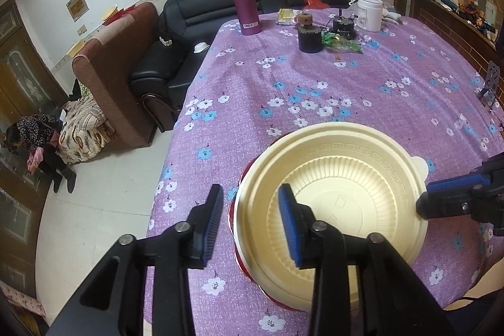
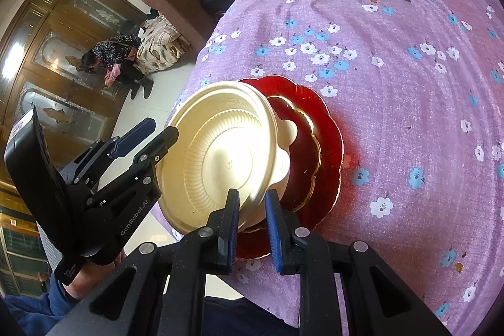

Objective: Organize plates and bowls
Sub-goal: 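Lower the ridged beige bowl onto the white bowl and open the left gripper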

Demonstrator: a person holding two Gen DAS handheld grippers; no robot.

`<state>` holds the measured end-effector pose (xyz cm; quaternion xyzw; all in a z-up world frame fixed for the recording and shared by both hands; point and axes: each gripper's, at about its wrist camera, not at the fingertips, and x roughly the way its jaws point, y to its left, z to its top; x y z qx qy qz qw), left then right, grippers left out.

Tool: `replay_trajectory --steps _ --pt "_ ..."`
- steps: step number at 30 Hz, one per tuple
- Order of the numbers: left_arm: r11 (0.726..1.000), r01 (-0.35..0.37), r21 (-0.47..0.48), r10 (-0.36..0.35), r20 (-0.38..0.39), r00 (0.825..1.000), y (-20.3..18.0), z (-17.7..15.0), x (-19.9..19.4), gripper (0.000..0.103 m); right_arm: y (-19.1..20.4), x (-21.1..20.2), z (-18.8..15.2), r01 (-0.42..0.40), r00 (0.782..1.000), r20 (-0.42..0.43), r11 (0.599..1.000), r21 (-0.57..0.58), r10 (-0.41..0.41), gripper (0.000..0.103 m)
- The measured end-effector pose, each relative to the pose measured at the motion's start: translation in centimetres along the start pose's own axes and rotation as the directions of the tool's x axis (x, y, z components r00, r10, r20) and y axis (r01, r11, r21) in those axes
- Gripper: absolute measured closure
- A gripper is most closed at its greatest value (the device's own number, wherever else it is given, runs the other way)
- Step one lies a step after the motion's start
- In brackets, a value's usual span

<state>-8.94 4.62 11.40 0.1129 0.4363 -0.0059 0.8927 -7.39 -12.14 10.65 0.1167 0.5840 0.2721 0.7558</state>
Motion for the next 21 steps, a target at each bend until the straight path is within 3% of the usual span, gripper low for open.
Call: replay_trajectory --steps 10,16,21 --pt "0.998 -0.003 -0.056 0.003 0.007 1.000 0.9 -0.1 -1.3 0.055 -0.4 -0.9 -0.5 -0.007 1.000 0.024 1.000 0.003 0.007 0.083" --pt "0.978 0.091 -0.187 -0.086 0.033 0.996 4.6 0.2 -2.7 0.053 -2.0 -3.2 -0.6 -0.035 0.994 0.102 0.997 0.067 0.029 0.083" --pt "0.944 0.099 -0.316 -0.105 -0.002 0.994 9.1 -1.0 -2.0 0.052 -3.8 -3.0 -0.9 -0.029 0.995 0.094 0.990 0.140 0.015 0.083"
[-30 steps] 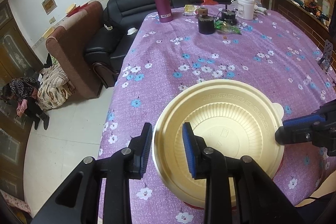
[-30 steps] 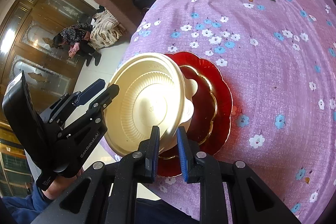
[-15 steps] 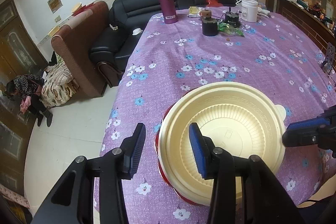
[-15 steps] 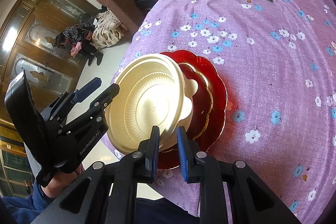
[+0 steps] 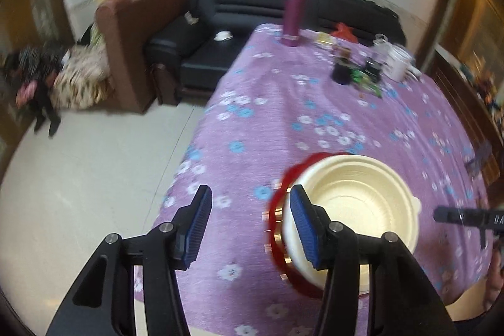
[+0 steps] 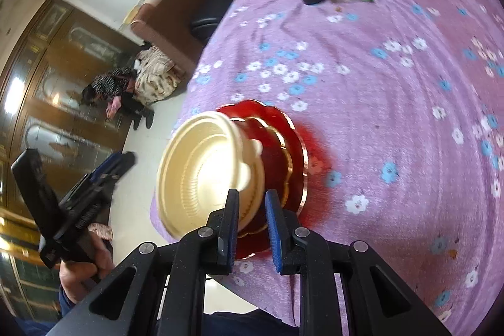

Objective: Organize plates and bowls
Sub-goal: 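Grasp the rim of the red plate stack with the left gripper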

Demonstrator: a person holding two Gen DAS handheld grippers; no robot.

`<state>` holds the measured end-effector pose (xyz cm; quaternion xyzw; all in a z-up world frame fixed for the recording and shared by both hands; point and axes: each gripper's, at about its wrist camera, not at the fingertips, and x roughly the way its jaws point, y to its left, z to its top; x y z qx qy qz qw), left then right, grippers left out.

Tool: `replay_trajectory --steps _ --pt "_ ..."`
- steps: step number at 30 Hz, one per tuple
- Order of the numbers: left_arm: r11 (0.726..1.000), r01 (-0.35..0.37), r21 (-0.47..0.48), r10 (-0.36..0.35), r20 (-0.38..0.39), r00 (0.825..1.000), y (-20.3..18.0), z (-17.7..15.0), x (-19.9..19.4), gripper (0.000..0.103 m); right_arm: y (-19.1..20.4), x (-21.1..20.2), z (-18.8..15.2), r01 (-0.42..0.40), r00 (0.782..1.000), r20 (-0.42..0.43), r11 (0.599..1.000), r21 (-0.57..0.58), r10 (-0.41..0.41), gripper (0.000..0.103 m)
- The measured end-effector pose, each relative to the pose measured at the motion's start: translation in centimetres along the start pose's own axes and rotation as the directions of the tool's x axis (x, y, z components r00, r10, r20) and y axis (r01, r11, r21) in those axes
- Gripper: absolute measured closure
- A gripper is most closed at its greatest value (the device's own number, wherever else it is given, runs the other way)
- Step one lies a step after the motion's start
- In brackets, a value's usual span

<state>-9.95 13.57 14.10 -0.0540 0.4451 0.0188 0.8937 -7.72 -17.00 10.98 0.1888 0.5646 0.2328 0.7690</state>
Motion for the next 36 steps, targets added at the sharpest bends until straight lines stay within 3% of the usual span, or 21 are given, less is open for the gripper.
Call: replay_trajectory --steps 5,12,16,19,26,29,36 --pt "0.993 0.085 -0.078 -0.095 -0.133 0.987 3.7 -1.6 2.7 0.052 -1.4 0.8 -0.2 0.042 0.999 -0.006 0.999 0.018 -0.042 0.083" --pt "0.976 0.204 -0.080 -0.217 -0.228 0.949 2.9 -4.3 5.5 0.058 -2.8 2.9 -0.7 0.078 0.996 -0.047 0.997 0.029 -0.076 0.083" --pt "0.971 0.233 -0.055 -0.240 -0.242 0.940 2.1 -4.5 6.4 0.062 -2.9 3.9 -0.7 0.085 0.995 -0.061 0.996 0.025 -0.084 0.083" --pt "0.969 0.244 -0.037 -0.245 -0.266 0.932 1.5 -4.6 7.5 0.074 -2.8 4.6 -0.7 0.092 0.994 -0.068 0.995 0.024 -0.091 0.082" --pt "0.963 0.269 0.018 -0.255 -0.270 0.929 0.0 -4.0 9.3 0.089 -2.8 6.1 -0.1 0.118 0.991 -0.071 0.993 0.007 -0.117 0.083" --pt "0.959 0.281 0.029 -0.265 -0.255 0.930 -0.2 -3.8 9.8 0.090 -2.7 6.7 0.1 0.126 0.989 -0.074 0.992 -0.014 -0.127 0.091" --pt "0.950 0.310 0.048 -0.292 -0.226 0.929 -0.3 -3.5 10.2 0.092 -2.8 8.5 0.4 0.113 0.989 -0.092 0.993 -0.015 -0.114 0.093"
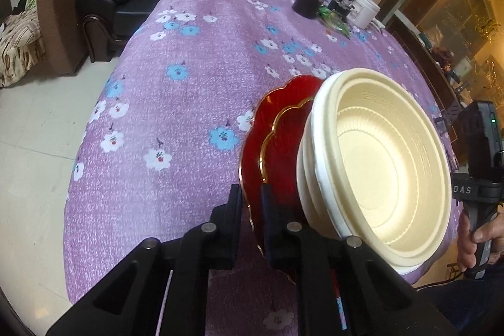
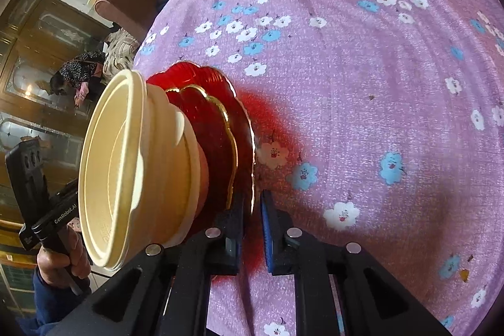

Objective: Organize plates and bowls
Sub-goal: 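Grasp the rim of the red plate stack with the left gripper, then lift the whole stack with the left gripper and set it down on the table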

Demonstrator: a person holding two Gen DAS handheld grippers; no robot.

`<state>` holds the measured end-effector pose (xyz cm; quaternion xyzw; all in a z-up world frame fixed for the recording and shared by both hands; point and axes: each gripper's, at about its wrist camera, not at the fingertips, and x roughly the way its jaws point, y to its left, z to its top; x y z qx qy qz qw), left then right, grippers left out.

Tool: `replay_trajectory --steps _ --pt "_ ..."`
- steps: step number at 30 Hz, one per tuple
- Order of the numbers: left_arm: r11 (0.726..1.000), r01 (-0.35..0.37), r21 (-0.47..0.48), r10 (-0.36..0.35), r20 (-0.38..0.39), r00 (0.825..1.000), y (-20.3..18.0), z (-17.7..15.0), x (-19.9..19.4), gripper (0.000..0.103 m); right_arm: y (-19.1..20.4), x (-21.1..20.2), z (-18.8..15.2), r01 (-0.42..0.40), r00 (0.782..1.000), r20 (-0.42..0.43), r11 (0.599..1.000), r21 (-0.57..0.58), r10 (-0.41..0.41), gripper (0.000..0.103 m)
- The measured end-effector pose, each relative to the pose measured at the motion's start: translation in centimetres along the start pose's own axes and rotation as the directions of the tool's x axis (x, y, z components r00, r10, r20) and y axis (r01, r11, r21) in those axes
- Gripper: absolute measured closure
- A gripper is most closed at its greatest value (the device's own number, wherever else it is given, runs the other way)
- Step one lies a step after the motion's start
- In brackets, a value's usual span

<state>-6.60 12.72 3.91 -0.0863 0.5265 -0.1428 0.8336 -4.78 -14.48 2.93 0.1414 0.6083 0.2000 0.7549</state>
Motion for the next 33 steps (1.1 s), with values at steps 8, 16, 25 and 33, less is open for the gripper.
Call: replay_trajectory --steps 8,16,25,33 --pt "0.998 -0.021 0.066 0.020 0.014 1.000 -1.4 -0.1 -0.1 0.092 -0.3 -0.6 -0.6 -0.018 1.000 0.024 1.000 0.004 0.018 0.093" --pt "0.993 -0.006 0.118 0.004 0.019 1.000 -4.9 1.0 0.6 0.090 -2.1 -3.5 -1.7 0.000 0.998 0.066 1.000 0.023 -0.002 0.093" --pt "0.978 0.052 0.202 -0.049 -0.019 0.999 -11.9 2.2 3.6 0.090 -7.5 -7.9 -3.8 0.031 0.991 0.124 0.990 0.139 -0.049 0.093" --pt "0.964 0.045 0.263 -0.033 -0.049 0.998 -19.1 3.1 7.3 0.087 -13.6 -11.5 -5.0 0.076 0.980 0.161 0.968 0.239 -0.116 0.093"
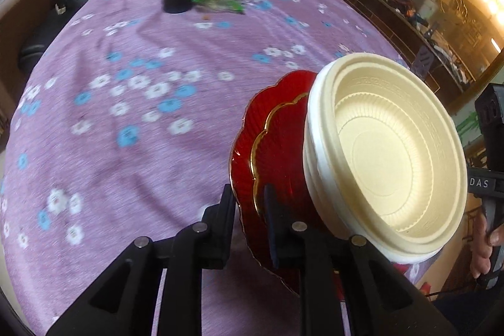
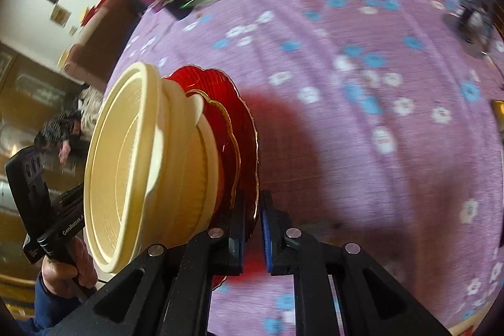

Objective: Organize plates and bowls
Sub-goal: 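Lift the whole stack with the left gripper and set it down on the table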

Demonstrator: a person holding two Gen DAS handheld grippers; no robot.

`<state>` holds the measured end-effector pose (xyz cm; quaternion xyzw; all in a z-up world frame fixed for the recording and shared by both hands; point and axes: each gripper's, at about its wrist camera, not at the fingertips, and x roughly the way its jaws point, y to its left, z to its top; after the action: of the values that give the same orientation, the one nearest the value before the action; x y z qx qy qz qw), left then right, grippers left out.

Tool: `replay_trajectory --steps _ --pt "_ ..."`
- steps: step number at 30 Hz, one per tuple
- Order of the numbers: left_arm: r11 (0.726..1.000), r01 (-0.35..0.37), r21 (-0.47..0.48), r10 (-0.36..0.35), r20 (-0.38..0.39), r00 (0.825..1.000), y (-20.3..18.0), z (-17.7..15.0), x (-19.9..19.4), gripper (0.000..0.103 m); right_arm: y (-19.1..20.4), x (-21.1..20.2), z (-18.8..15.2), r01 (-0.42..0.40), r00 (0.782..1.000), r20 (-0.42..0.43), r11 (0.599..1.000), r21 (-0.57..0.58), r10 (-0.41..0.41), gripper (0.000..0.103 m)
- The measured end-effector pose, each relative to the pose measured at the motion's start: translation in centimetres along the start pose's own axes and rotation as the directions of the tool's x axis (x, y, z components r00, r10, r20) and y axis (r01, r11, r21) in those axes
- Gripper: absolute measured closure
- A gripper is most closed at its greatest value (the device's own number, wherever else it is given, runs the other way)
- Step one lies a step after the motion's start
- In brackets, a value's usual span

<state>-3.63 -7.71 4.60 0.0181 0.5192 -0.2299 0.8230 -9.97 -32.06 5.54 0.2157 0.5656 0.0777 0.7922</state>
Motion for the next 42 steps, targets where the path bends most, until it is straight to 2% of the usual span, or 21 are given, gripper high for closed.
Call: replay_trajectory --steps 5,13,15,17,22,26,28,30,33,36,42 --pt "0.999 -0.046 0.017 0.046 -0.004 0.999 -2.3 1.2 1.7 0.086 -2.7 -0.5 1.0 0.023 1.000 0.015 0.999 0.026 -0.023 0.093" --pt "0.996 -0.089 -0.020 0.089 0.003 0.996 -2.9 1.6 2.6 0.086 -4.4 0.1 2.2 0.014 1.000 0.017 1.000 0.016 -0.014 0.093" --pt "0.995 -0.094 -0.037 0.094 -0.001 0.996 -3.0 1.5 2.5 0.079 -4.6 0.3 2.3 -0.004 1.000 0.011 1.000 0.022 0.003 0.092" --pt "0.993 -0.103 -0.052 0.103 -0.001 0.995 -2.9 1.3 2.1 0.066 -5.0 0.2 2.3 -0.008 1.000 0.004 1.000 0.028 0.008 0.091" --pt "0.991 -0.101 -0.090 0.101 -0.012 0.995 -2.6 0.2 0.8 0.063 -5.6 -0.8 2.0 -0.033 0.999 0.018 0.999 0.023 0.033 0.091" --pt "0.985 -0.105 -0.139 0.106 0.000 0.994 -2.4 -0.9 -0.9 0.054 -5.9 -2.8 1.5 -0.020 0.998 0.056 1.000 -0.002 0.020 0.090" --pt "0.980 -0.110 -0.165 0.115 0.019 0.993 -2.5 -1.7 -2.0 0.054 -5.9 -3.7 1.0 -0.005 0.997 0.072 1.000 -0.017 0.006 0.087" --pt "0.977 -0.124 -0.175 0.132 0.040 0.990 -2.9 -2.2 -2.8 0.054 -5.8 -4.4 0.5 0.005 0.997 0.082 1.000 -0.029 -0.002 0.079" --pt "0.976 -0.152 -0.156 0.167 0.083 0.983 -4.2 -2.8 -3.8 0.051 -5.4 -5.2 -0.1 0.015 0.996 0.094 0.998 -0.056 -0.010 0.070" --pt "0.977 -0.188 -0.098 0.200 0.124 0.972 -6.1 -3.2 -4.5 0.049 -4.9 -5.4 -0.8 0.022 0.996 0.089 0.996 -0.086 -0.014 0.069" --pt "0.979 -0.201 -0.038 0.205 0.153 0.967 -8.5 -4.0 -4.8 0.040 -2.9 -5.0 -2.2 0.032 0.998 0.064 0.983 -0.179 -0.021 0.069"
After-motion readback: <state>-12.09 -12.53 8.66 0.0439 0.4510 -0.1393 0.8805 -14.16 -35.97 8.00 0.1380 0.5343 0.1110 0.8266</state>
